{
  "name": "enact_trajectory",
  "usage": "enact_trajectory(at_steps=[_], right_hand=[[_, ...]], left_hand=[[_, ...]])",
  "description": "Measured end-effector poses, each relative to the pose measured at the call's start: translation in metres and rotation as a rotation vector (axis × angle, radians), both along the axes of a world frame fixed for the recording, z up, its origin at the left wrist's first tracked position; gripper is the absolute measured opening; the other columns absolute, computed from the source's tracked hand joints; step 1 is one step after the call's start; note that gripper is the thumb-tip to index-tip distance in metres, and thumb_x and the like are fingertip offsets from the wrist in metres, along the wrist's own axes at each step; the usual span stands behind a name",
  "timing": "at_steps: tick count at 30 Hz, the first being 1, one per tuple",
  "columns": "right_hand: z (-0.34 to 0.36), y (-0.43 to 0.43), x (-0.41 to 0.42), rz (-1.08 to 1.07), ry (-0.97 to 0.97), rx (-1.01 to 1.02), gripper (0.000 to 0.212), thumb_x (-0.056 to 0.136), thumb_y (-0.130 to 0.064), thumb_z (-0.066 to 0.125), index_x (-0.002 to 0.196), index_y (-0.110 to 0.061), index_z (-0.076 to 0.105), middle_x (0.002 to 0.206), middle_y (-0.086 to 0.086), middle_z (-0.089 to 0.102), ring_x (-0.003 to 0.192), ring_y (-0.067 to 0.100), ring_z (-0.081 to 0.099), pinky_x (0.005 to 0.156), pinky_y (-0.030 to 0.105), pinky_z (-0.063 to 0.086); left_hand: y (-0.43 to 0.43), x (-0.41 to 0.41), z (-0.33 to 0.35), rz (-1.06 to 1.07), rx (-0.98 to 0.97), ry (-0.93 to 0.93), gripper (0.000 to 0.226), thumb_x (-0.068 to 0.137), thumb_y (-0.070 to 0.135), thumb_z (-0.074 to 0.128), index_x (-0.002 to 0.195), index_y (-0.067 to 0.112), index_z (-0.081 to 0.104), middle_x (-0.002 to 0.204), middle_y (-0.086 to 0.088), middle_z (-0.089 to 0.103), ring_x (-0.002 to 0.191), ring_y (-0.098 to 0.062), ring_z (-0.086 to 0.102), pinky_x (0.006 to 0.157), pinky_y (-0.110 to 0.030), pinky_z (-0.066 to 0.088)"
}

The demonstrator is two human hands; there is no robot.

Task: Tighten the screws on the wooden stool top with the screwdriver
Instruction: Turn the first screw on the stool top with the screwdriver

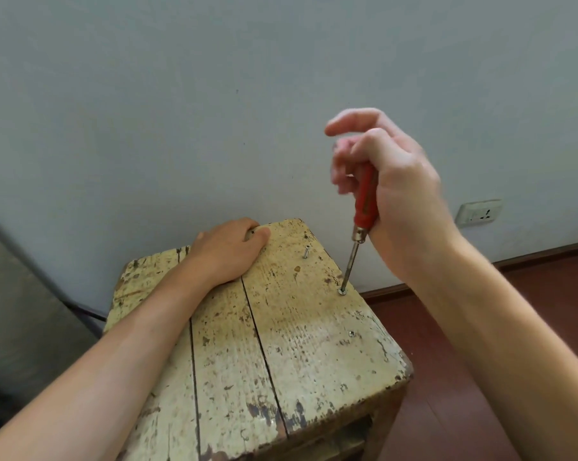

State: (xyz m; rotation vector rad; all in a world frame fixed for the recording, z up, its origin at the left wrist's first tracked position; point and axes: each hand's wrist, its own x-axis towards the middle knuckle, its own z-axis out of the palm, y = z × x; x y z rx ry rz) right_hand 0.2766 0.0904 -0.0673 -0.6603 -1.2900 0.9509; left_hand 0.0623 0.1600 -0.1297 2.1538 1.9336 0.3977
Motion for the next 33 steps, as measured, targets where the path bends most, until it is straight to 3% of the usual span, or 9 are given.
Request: enact_trajectory(at_steps=[4,9,14,18,20,24,28,31,33], right_hand=[[0.011,0.009,0.022,0.435,-0.133,0.028,0.055,0.091,0.004,0.046,0.127,-0.029,0.070,0.112,0.006,0.073,0.094,0.018,0.072,0.085,0.028,0.056],[0.017,0.006,0.017,0.790,-0.266,0.017,0.071,0.090,-0.001,0.029,0.156,-0.020,0.044,0.056,0.005,0.066,0.038,0.015,0.050,0.045,0.022,0.045],[0.017,0.001,0.007,0.503,-0.090,-0.098,0.049,0.103,-0.012,0.029,0.127,-0.019,0.071,0.043,-0.007,0.022,0.035,0.012,0.016,0.041,0.016,0.021],[0.007,-0.011,-0.008,-0.179,0.218,-0.104,0.036,0.107,-0.008,0.031,0.092,-0.018,0.061,0.043,-0.010,0.030,0.035,0.012,0.022,0.042,0.018,0.021],[0.005,-0.015,-0.012,-0.298,0.320,-0.102,0.031,0.106,-0.009,0.034,0.087,-0.021,0.055,0.045,-0.011,0.033,0.037,0.012,0.026,0.042,0.017,0.023],[0.005,-0.012,-0.003,-0.088,0.230,-0.102,0.010,0.093,-0.016,0.045,0.096,-0.017,0.054,0.052,-0.007,0.036,0.044,0.014,0.026,0.046,0.024,0.023],[0.002,0.000,0.013,0.330,0.125,-0.119,0.027,0.084,-0.010,0.055,0.106,-0.018,0.068,0.079,0.000,0.057,0.067,0.014,0.050,0.062,0.029,0.038],[0.006,0.008,0.019,0.527,0.046,-0.192,0.026,0.089,-0.014,0.050,0.092,-0.017,0.076,0.097,0.005,0.073,0.081,0.017,0.068,0.072,0.026,0.051],[0.009,0.009,0.019,0.656,-0.032,-0.220,0.037,0.092,-0.019,0.041,0.073,-0.017,0.073,0.084,0.009,0.075,0.069,0.020,0.069,0.064,0.027,0.053]], left_hand=[[0.000,0.000,-0.002,0.003,-0.009,-0.007,0.046,0.103,0.057,0.032,0.128,0.030,0.059,0.124,0.006,0.065,0.118,-0.023,0.057,0.109,-0.050,0.038],[0.001,0.000,-0.002,0.010,-0.002,0.003,0.046,0.103,0.058,0.033,0.130,0.031,0.058,0.129,0.005,0.063,0.122,-0.024,0.056,0.110,-0.049,0.037],[0.001,0.000,0.000,0.015,-0.004,0.002,0.047,0.103,0.057,0.031,0.132,0.030,0.058,0.131,0.006,0.063,0.123,-0.024,0.055,0.110,-0.049,0.036],[-0.002,0.002,0.001,0.017,-0.007,0.004,0.048,0.104,0.057,0.031,0.135,0.030,0.056,0.135,0.005,0.061,0.127,-0.024,0.053,0.111,-0.048,0.035],[-0.003,0.003,0.002,0.018,-0.005,0.003,0.048,0.104,0.056,0.031,0.135,0.030,0.056,0.136,0.004,0.061,0.128,-0.024,0.053,0.112,-0.048,0.034],[-0.003,0.002,0.004,0.014,-0.001,0.006,0.047,0.105,0.055,0.031,0.134,0.028,0.057,0.134,0.003,0.062,0.125,-0.024,0.054,0.111,-0.049,0.035],[-0.003,0.004,0.003,0.007,-0.005,0.004,0.047,0.105,0.055,0.031,0.134,0.028,0.057,0.132,0.004,0.062,0.124,-0.023,0.055,0.111,-0.050,0.035],[-0.002,0.004,0.003,0.008,-0.003,0.004,0.046,0.104,0.055,0.031,0.131,0.029,0.058,0.130,0.004,0.063,0.122,-0.024,0.056,0.110,-0.050,0.036],[-0.001,0.002,0.002,0.010,0.002,0.007,0.046,0.104,0.056,0.032,0.129,0.029,0.059,0.128,0.003,0.064,0.120,-0.025,0.057,0.109,-0.050,0.037]])
